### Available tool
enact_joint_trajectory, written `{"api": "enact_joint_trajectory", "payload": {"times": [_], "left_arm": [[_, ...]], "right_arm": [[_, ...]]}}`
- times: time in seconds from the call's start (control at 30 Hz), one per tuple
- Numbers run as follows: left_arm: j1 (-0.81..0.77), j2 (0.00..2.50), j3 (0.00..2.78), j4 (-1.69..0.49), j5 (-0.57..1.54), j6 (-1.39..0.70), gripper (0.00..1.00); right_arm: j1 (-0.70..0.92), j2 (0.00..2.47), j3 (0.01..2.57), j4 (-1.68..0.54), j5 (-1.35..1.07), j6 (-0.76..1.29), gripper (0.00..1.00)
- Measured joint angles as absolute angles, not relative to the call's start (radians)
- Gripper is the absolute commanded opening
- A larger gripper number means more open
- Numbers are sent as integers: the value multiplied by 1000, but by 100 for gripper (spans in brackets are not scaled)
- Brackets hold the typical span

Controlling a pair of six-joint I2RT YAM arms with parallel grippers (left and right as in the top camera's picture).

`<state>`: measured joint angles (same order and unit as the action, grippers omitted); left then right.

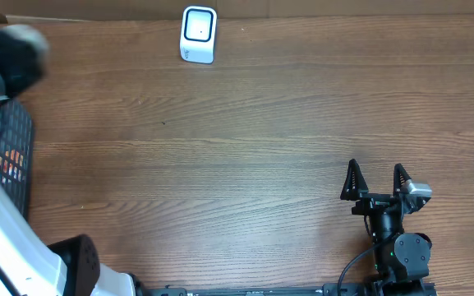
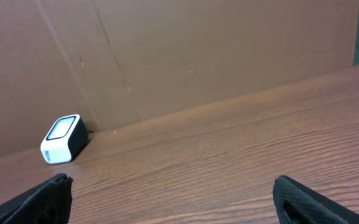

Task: Scan the item barcode
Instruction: 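Grasp the green-capped jar with the left gripper and lift it out, then place the green-capped jar on the table near the scanner, release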

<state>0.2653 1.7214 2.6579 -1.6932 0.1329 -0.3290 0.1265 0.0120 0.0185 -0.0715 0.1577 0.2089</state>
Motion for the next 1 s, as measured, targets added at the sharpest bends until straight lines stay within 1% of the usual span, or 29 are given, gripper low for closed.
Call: {"api": "enact_joint_trajectory", "payload": {"times": [0.13, 0.17, 0.23, 0.37, 0.5, 0.63, 0.87, 0.9, 1.0], "left_arm": [[63, 1735, 2586, -1692, 137, -316, 38], [-21, 1750, 2541, -1692, 139, -314, 38], [-135, 1791, 2469, -1683, 143, -314, 38], [-292, 1914, 2349, -1589, 143, -316, 37], [-406, 2069, 2299, -1497, 142, -337, 38], [-517, 2246, 2295, -1457, 142, -368, 38], [-599, 2429, 2294, -1453, 147, -408, 39], [-601, 2445, 2294, -1453, 146, -413, 40], [-601, 2457, 2291, -1454, 147, -417, 57]], "right_arm": [[126, 12, 19, -72, 158, 209, 100], [126, 12, 19, -72, 157, 209, 100], [126, 12, 19, -72, 157, 209, 100], [126, 12, 19, -72, 158, 209, 100], [126, 12, 19, -72, 158, 209, 100], [126, 12, 19, -71, 158, 209, 100], [126, 12, 19, -71, 158, 209, 100], [126, 12, 19, -71, 158, 210, 100], [126, 12, 19, -71, 158, 208, 100]]}}
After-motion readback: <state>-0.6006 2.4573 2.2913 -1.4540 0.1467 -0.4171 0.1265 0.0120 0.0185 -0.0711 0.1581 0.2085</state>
